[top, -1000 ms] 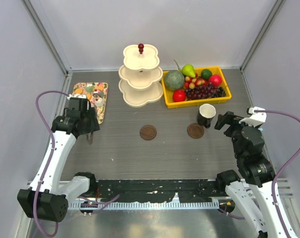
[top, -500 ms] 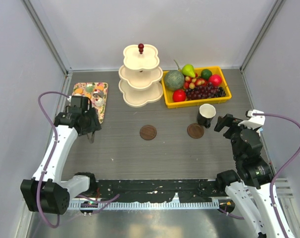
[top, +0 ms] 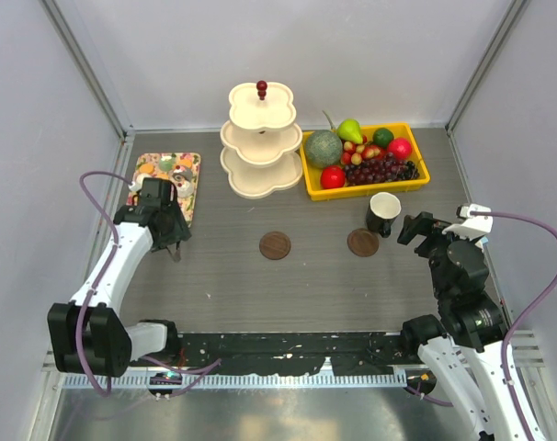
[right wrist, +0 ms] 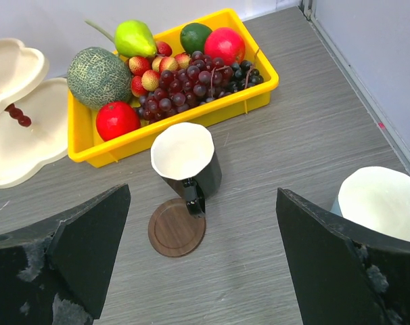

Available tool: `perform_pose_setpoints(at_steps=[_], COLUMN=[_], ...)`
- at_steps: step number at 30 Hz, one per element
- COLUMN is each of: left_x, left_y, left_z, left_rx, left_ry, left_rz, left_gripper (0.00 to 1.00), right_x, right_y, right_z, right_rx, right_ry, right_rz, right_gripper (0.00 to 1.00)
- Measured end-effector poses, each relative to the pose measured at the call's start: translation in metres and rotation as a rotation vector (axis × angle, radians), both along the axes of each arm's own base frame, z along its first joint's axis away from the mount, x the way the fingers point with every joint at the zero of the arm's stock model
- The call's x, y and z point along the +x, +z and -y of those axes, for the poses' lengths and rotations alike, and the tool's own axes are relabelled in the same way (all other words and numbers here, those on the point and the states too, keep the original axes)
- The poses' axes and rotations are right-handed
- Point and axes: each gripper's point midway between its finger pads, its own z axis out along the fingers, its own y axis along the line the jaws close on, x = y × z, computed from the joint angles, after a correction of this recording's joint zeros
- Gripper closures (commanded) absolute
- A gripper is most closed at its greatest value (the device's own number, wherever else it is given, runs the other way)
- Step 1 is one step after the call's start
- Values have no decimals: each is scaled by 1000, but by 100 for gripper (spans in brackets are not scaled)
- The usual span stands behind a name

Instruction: Serve the afternoon tea

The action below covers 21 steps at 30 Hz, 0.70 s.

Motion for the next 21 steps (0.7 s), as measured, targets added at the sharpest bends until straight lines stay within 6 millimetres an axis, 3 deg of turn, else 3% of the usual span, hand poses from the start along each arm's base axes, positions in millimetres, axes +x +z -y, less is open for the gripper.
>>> perform_pose_setpoints(at_steps=[11, 21], left_x=[16, 7], left_y=[-22, -24], left_z=[2, 3], left_rx=[-12, -27], left_ry=[30, 39], left_rz=[-12, -13], left_gripper=[46, 64], right_x=[-1, 0], right_y=[2, 1], right_z=[-3, -5], right_rx=[5, 6], right_ry=[21, 32], right_rz=[13, 9], right_gripper=[4, 4])
